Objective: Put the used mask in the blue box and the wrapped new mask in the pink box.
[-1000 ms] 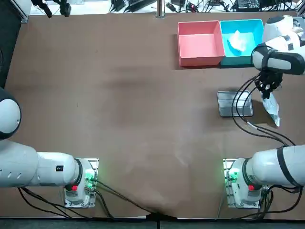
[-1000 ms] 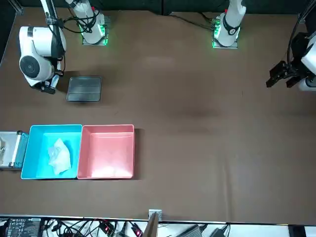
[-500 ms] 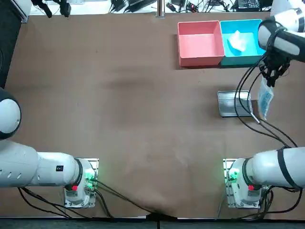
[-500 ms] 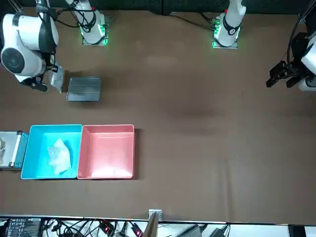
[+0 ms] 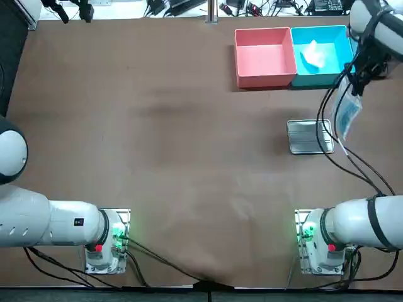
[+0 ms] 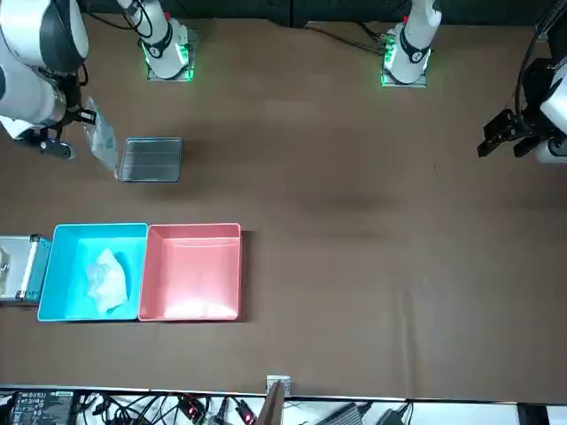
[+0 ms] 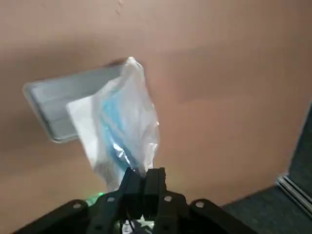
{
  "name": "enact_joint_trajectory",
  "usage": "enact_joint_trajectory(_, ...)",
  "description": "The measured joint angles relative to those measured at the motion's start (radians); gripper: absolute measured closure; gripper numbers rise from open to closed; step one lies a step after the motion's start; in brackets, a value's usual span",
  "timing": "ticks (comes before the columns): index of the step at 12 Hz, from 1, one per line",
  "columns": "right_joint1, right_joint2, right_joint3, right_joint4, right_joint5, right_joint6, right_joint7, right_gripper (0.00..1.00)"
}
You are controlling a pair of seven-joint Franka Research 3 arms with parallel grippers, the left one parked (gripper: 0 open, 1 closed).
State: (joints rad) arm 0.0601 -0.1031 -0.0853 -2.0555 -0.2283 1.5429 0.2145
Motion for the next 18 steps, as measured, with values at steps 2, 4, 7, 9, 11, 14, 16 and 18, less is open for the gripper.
enact_joint_trajectory(2,0.015,0.0,0.001,0.059,0.042,-0.001,-0.001,0.99)
enact_joint_trajectory(4,0.034,0.004,0.003,0.156,0.101,0.002,0.001,0.99)
enact_joint_trajectory(7,0.067,0.034,0.004,0.283,0.165,0.004,0.048,0.99)
enact_joint_trajectory(9,0.116,0.087,0.005,0.373,0.175,0.013,0.125,0.99)
enact_joint_trajectory(11,0.176,0.165,0.006,0.456,0.176,0.051,0.241,0.99)
enact_joint_trajectory(14,0.243,0.284,0.007,0.534,0.175,0.147,0.366,0.99)
enact_joint_trajectory(16,0.274,0.356,0.007,0.586,0.175,0.19,0.436,0.99)
enact_joint_trajectory(18,0.292,0.432,0.007,0.669,0.175,0.197,0.479,0.99)
